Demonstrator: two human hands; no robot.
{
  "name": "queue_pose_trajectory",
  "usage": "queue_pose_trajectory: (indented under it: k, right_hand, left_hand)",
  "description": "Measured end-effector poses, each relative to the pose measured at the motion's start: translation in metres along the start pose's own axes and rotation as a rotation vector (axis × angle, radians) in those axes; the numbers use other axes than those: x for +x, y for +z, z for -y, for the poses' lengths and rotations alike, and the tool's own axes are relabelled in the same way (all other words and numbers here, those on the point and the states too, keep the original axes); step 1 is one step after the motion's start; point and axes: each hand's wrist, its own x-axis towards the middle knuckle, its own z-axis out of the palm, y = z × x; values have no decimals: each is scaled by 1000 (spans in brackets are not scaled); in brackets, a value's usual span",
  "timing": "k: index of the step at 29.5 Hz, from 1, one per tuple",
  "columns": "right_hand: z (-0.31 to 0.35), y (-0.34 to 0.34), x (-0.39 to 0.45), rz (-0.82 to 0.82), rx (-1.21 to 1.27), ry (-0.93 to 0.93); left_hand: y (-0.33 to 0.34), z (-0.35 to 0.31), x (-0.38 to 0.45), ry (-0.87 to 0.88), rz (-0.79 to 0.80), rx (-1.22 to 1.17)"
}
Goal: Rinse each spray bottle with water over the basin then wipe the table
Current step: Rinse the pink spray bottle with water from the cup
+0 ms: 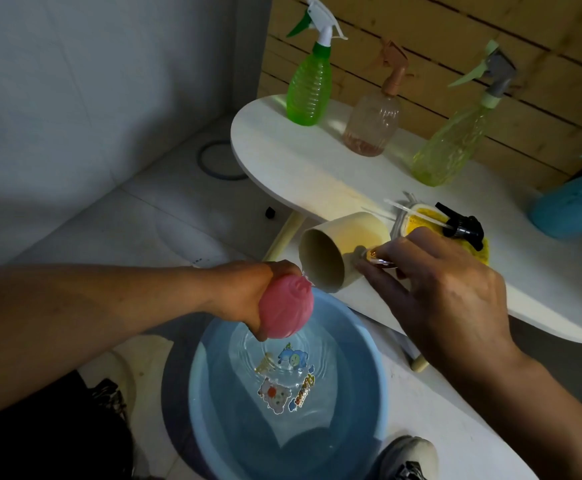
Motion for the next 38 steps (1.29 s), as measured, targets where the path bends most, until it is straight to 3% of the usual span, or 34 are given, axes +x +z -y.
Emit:
queue_pose_trajectory:
  k: [32, 35, 38]
  right_hand:
    - [-3, 3, -6, -159, -101, -240]
    - [-4, 4, -6, -121, -28, -177]
    - [-2, 5, -4, -34, 152, 46]
  left_hand:
    - [-2, -7, -2, 34, 4, -73]
    - [-1, -7, -2, 38, 14, -78]
    - [0, -3, 0, 40, 45, -159]
